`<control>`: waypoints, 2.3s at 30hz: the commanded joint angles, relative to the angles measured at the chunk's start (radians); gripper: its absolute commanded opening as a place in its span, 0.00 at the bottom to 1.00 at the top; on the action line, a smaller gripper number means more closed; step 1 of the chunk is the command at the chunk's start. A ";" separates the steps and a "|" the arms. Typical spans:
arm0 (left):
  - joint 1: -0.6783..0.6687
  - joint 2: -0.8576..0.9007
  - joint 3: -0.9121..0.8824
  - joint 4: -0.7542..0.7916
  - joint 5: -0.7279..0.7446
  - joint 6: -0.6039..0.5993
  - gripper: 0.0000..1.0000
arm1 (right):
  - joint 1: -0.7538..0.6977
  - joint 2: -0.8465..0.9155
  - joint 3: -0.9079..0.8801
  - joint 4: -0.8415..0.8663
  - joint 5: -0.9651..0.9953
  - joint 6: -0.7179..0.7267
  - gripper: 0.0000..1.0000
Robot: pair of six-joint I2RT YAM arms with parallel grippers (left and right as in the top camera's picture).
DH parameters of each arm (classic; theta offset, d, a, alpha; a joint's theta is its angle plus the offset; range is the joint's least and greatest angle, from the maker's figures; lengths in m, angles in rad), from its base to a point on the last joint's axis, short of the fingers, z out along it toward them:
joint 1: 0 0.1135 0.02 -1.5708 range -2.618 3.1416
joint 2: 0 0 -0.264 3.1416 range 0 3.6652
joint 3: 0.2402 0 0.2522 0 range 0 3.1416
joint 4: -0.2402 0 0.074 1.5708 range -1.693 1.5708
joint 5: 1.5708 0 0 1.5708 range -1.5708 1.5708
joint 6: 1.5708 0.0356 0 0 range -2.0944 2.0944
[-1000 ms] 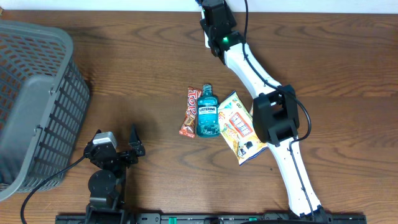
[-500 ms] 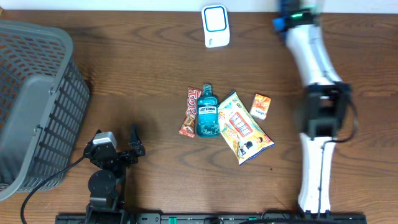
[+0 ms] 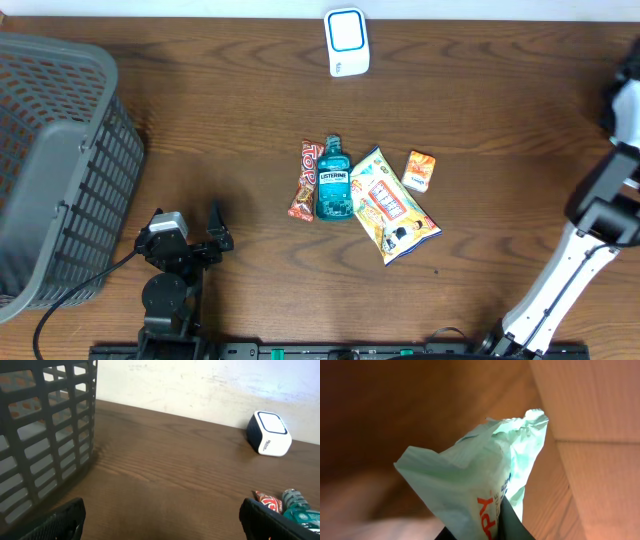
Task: Scan the item barcode
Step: 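Move the packet to the right table edge and release it, then reach the right gripper to the orange tissue pack and grasp it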
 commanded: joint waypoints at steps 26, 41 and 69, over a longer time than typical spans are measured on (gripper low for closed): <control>0.004 0.001 -0.019 -0.037 -0.020 -0.008 0.98 | 0.229 -0.637 0.002 -0.145 -0.517 0.283 0.99; 0.004 0.001 -0.019 -0.037 -0.020 -0.008 0.98 | 0.562 -0.612 -0.151 -0.650 -0.872 0.266 0.82; 0.004 0.001 -0.019 -0.037 -0.020 -0.008 0.98 | 0.943 -0.605 -0.831 0.045 -0.394 0.616 0.61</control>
